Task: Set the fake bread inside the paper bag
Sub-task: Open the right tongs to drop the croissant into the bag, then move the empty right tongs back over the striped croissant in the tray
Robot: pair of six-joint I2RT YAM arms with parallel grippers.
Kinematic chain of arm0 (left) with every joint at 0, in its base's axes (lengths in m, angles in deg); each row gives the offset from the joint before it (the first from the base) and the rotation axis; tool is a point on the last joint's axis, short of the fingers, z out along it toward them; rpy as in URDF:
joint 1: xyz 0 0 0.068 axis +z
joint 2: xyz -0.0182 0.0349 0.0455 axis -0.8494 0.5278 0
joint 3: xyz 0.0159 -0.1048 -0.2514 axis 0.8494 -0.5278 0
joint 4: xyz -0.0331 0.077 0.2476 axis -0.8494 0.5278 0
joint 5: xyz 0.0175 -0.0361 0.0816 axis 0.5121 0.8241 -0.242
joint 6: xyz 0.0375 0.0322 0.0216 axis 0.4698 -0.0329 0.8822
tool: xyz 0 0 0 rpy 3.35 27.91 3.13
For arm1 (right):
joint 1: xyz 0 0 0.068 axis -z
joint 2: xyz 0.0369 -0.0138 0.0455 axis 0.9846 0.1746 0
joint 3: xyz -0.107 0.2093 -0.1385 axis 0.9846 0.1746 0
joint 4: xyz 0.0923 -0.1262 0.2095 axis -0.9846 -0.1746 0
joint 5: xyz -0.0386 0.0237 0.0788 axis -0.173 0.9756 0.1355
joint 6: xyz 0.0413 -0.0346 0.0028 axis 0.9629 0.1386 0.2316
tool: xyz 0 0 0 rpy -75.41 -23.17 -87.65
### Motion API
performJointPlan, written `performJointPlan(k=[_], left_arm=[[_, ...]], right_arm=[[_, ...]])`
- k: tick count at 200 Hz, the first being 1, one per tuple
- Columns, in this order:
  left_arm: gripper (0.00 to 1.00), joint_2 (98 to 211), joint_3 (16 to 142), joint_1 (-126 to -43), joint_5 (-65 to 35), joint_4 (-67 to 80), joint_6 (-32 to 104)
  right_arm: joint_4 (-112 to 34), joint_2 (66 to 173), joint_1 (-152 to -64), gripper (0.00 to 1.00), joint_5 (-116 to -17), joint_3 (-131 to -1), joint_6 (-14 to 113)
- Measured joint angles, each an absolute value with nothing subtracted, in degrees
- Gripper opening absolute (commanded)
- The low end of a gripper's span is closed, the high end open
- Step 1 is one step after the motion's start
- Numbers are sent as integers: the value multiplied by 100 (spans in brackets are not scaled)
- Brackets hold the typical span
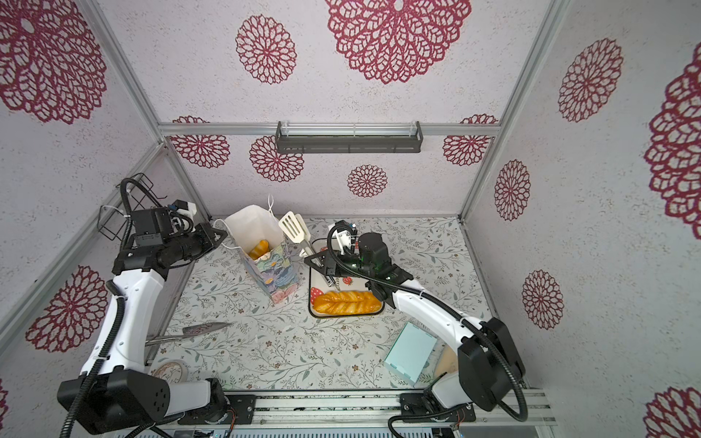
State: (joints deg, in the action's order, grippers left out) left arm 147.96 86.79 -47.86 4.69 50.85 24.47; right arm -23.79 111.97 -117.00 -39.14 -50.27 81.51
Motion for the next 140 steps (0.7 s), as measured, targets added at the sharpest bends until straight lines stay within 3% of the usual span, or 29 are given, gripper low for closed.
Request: performJointPlan(k=[47, 140], left_arm=[[3, 14796, 8679, -4786, 472, 5088, 2449], [3, 14787, 8523, -4791, 498, 5009, 2407]], right_arm=[[-3004, 10469, -11333, 38, -4185, -4459, 8059], [-5583, 9028, -10870, 40, -4845, -4000, 7616]])
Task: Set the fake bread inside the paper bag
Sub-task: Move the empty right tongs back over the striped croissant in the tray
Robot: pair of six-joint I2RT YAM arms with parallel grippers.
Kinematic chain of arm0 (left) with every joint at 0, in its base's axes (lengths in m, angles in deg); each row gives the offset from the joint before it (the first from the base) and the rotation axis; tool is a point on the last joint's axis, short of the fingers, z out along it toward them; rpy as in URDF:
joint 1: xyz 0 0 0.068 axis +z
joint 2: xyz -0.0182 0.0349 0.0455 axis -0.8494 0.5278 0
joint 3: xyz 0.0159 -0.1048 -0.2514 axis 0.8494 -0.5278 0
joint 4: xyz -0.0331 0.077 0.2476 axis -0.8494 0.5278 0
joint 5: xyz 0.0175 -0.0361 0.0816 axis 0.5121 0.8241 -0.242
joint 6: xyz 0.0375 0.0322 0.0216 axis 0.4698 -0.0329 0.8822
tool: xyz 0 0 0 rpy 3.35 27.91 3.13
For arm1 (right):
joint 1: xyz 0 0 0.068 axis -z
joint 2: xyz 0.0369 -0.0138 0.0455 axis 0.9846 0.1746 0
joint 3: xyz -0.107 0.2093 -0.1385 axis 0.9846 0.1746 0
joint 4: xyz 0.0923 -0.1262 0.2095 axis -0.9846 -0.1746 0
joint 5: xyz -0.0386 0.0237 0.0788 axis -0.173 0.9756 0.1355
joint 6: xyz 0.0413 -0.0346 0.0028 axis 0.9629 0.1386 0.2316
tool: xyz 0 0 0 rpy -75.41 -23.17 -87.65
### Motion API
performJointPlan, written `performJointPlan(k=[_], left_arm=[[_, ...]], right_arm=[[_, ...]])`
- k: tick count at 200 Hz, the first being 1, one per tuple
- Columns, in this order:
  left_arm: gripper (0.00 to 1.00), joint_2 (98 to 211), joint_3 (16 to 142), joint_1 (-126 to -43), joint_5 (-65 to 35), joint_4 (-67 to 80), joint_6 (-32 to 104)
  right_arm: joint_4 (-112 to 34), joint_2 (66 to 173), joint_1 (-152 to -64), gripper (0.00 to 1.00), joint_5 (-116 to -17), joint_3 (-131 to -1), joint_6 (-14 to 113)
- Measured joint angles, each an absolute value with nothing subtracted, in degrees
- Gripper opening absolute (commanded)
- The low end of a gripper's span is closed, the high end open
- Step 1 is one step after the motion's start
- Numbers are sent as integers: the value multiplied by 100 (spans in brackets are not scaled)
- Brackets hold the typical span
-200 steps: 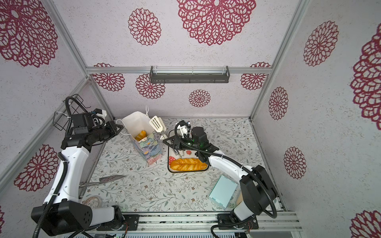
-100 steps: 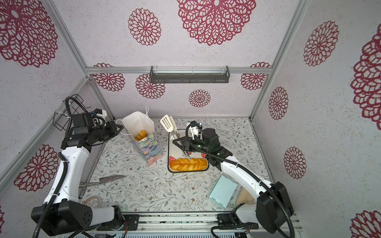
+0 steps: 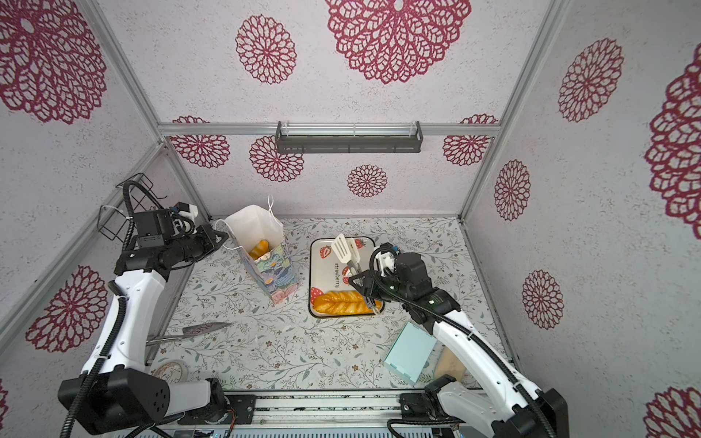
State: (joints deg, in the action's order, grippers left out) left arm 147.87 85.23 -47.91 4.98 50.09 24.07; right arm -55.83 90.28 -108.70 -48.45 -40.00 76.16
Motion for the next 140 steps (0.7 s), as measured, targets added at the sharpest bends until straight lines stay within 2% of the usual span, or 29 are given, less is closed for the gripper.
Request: performJointPlan(k=[92, 140], left_arm=[[3, 14776, 8475, -4812, 504, 4873, 2403], [3, 14776, 8475, -4812, 507, 4867, 2401]], right_arm=[[-7399, 8412, -10734, 40, -5258, -3729, 7347], [-7856, 8156, -10666, 40, -5381, -3615, 7281]])
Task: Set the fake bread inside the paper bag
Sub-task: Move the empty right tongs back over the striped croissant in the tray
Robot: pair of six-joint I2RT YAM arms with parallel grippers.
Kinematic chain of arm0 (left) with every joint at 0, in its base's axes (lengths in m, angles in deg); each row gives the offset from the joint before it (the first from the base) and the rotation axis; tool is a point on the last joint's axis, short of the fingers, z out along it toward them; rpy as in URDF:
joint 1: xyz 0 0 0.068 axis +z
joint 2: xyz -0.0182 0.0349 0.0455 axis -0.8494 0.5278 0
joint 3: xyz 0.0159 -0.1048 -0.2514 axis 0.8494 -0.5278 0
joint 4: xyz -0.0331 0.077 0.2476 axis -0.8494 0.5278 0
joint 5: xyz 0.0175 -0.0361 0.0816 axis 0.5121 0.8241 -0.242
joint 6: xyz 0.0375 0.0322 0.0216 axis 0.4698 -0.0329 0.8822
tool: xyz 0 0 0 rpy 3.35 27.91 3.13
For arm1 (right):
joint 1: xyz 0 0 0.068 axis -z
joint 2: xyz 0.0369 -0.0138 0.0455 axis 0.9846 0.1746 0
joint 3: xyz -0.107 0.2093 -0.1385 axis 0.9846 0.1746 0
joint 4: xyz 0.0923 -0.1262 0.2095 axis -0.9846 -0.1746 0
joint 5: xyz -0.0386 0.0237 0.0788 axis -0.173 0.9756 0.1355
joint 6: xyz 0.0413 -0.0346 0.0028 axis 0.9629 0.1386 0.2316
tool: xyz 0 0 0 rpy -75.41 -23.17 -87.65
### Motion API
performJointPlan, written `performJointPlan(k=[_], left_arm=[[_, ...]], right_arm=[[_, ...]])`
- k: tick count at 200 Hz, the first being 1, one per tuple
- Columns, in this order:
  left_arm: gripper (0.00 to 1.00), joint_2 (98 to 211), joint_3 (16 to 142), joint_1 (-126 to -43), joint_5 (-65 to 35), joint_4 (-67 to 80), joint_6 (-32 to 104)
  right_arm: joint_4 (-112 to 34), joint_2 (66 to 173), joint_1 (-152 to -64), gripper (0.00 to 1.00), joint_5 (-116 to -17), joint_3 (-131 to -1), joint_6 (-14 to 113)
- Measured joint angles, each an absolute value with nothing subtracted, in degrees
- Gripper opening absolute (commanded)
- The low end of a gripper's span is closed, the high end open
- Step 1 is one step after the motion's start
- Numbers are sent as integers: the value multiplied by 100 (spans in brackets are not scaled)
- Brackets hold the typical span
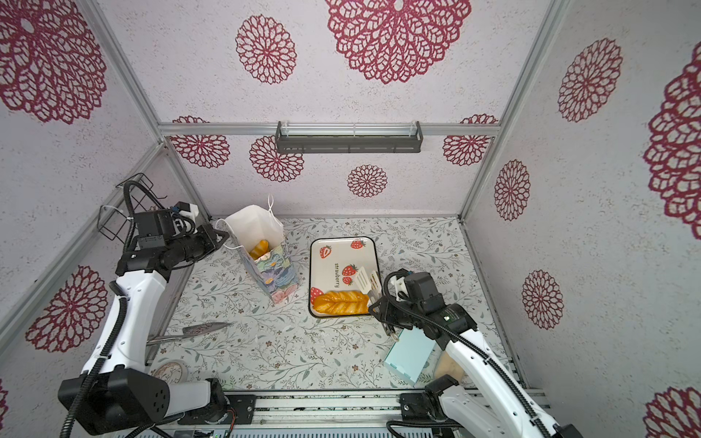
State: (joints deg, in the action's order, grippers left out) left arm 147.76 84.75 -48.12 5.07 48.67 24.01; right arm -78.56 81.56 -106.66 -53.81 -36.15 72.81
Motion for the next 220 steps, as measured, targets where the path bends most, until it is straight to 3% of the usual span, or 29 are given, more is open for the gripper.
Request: performJointPlan(k=[92, 220], left_arm=[[4, 14776, 8473, -4852, 439, 4871, 2405], [4, 14776, 8475, -4941, 402, 4869, 2407]], right_arm=[[-8356, 7986, -10402, 50, -5435, -3290, 7187], [-8252, 7995, -9960, 50, -5234, -2737, 7128]])
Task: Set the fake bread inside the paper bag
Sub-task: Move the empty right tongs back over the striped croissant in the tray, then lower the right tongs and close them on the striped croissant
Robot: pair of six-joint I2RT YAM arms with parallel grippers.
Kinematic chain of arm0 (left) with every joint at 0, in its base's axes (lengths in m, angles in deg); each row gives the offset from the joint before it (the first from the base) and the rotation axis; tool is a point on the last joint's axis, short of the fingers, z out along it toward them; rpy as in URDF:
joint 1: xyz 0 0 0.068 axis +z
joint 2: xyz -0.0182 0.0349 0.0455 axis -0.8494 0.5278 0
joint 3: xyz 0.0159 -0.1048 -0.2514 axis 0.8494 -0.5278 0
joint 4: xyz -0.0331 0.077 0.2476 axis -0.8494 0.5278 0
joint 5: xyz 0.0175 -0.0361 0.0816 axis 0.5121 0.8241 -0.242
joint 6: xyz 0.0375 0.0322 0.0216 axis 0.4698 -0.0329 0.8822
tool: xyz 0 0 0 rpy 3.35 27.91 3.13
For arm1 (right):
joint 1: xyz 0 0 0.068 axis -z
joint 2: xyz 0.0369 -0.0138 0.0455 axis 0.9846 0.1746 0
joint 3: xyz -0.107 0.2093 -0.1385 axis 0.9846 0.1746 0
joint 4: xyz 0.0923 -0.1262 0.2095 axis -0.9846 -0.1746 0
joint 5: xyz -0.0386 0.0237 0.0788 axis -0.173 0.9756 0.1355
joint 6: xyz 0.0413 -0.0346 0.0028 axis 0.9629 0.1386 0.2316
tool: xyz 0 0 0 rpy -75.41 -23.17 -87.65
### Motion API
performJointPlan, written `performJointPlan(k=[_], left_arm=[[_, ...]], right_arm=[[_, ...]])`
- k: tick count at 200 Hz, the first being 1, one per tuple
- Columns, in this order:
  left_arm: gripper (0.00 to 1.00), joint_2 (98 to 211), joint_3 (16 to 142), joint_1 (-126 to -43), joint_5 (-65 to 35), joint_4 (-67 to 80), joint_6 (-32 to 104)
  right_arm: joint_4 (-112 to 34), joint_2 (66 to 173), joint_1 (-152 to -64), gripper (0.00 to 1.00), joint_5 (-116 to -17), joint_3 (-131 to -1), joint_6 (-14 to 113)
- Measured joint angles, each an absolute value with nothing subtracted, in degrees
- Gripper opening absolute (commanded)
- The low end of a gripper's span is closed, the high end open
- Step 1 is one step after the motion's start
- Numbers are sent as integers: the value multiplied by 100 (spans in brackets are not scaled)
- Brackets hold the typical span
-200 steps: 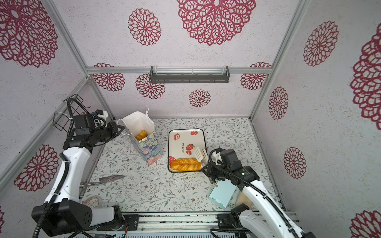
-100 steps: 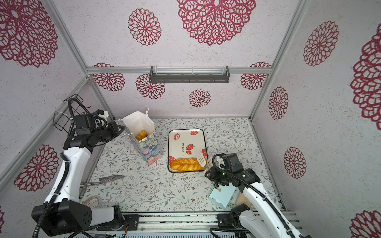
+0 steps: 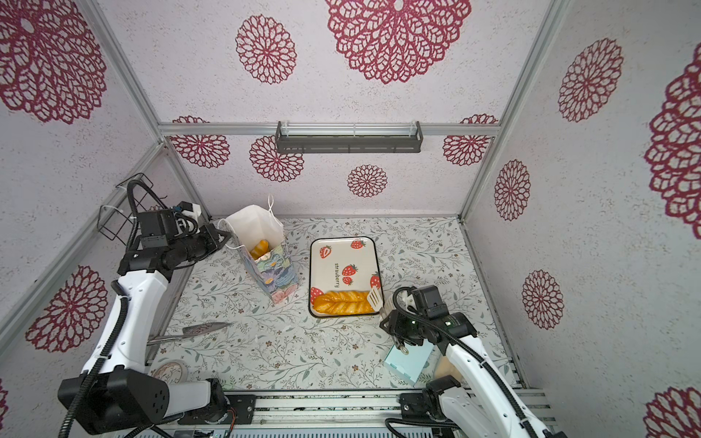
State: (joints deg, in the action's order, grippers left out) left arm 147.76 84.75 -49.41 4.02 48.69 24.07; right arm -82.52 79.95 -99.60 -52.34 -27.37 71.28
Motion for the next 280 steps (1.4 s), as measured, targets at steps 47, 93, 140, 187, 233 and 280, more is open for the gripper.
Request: performJointPlan(k=[47, 93, 140, 187, 233, 280], left_arm=[[4, 14794, 8475, -4970, 378, 4873, 2407], [4, 14805, 8475, -4976, 321, 4889, 2429], [4, 14809, 8475, -4979, 312, 4893, 2429], [4, 14827, 8475, -4987, 312, 4893, 2429], [4, 14827, 8475, -4992, 305, 4895, 2427], [4, 14827, 8475, -4998, 288, 4895, 2427]], right_arm=[[-7989, 8043, -9943, 50, -5077, -2636, 7128], [-7810, 8193, -9899, 50, -5070, -2538, 7119], [-7771, 8193, -9816, 50, -5059, -2509, 7041], [-7476, 8255, -9796, 50, -4834, -2256, 7045], [-7246, 8331, -9792, 50, -4760, -2186, 7049], [-7036, 8486, -9781, 49, -4725, -2112, 7063]])
